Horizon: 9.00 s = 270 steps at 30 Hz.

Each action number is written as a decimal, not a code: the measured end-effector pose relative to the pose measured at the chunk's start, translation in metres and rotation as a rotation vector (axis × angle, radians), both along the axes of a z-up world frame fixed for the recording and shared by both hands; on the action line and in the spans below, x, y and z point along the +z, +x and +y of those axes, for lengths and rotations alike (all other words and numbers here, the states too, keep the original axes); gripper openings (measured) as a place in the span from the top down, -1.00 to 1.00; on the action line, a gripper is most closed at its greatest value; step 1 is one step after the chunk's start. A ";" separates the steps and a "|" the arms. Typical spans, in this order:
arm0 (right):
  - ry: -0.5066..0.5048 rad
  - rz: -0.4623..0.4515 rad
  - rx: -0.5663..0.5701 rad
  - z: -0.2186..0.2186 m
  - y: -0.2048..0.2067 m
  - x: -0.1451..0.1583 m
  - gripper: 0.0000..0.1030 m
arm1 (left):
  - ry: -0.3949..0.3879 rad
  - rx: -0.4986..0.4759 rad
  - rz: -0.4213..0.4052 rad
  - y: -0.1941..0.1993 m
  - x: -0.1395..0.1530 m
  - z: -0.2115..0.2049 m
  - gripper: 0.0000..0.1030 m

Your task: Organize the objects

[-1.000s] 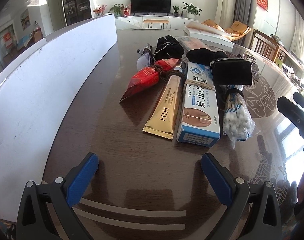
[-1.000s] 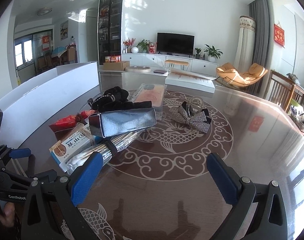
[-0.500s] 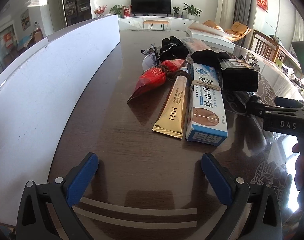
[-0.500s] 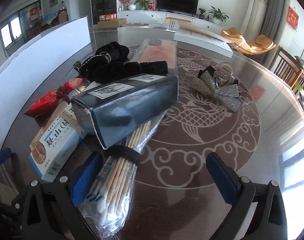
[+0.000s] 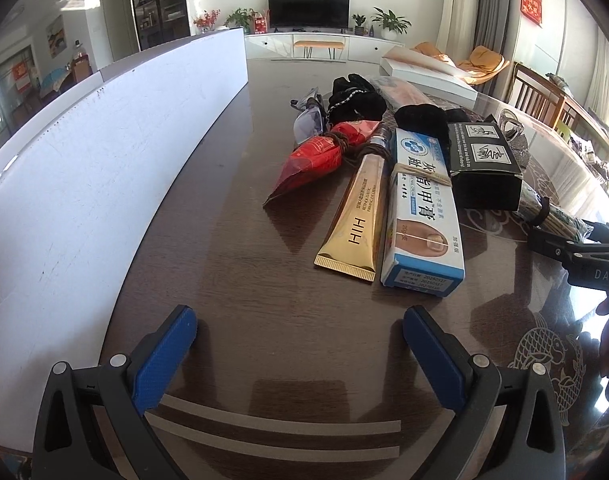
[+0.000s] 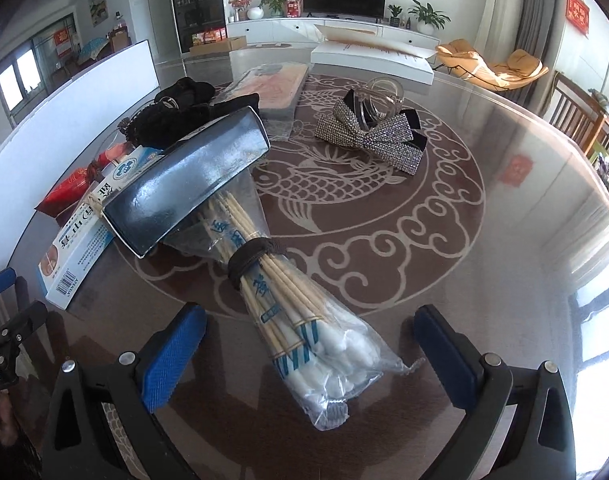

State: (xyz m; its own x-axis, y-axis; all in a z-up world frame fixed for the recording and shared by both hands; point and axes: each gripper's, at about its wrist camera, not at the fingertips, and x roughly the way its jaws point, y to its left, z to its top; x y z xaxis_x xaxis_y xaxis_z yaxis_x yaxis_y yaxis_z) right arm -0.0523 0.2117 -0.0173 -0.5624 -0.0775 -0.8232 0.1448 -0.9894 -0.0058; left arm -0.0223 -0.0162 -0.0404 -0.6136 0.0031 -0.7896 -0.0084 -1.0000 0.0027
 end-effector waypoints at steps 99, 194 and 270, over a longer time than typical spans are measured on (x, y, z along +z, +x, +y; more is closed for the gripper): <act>-0.009 0.015 0.084 -0.003 -0.013 -0.003 -1.00 | -0.001 0.008 0.022 0.001 0.000 0.003 -1.00; -0.009 0.016 0.084 -0.003 -0.013 -0.003 -1.00 | 0.000 -0.050 -0.023 0.001 0.002 0.001 -1.00; -0.234 -0.194 0.199 0.049 0.016 0.064 0.44 | 0.308 -0.094 0.123 0.036 0.071 -0.044 0.57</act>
